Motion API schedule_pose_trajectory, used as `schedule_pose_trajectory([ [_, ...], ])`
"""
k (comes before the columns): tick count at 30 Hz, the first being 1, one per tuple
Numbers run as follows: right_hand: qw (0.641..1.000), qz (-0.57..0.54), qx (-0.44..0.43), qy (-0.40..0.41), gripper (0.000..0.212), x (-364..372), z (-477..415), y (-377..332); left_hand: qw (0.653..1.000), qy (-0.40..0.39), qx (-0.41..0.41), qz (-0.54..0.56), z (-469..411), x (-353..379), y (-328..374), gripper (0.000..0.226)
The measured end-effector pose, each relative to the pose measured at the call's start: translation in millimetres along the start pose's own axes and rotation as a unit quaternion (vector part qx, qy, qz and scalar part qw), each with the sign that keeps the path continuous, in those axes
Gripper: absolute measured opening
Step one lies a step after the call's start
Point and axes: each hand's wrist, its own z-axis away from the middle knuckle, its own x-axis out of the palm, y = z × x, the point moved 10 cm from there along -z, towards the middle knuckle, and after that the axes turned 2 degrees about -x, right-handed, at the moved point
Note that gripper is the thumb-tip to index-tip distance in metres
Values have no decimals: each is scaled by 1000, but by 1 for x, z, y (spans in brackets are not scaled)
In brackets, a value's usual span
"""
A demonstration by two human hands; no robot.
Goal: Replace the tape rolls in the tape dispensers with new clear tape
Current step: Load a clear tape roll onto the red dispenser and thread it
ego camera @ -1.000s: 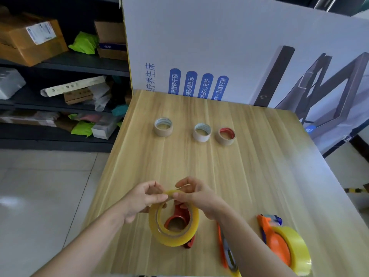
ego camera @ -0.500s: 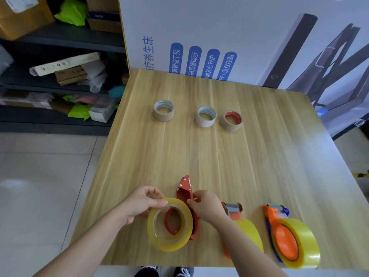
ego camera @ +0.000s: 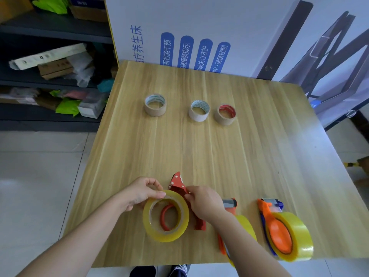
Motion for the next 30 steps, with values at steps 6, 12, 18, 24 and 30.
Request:
schedule_pose_trajectory([
  [6,1000,-29,11,5,31,-8,-2,5,1000,-2,3,13,-2,2,5,18],
  [12,995,-96,15,-12,30,-7,-3,9,998,31,27,41,-6,17,-4,17],
  [18,989,-148,22,-23,34,-1,-2,9,993,105,39,-42,-14,15,-20,21],
  [24,999,-4,46,-27,56,18,4,1,985,121,68,-99,-15,13,-19,17],
  [30,997,-19,62,47,30,20,5,3,996,74,55,8,-8,20,-30,58],
])
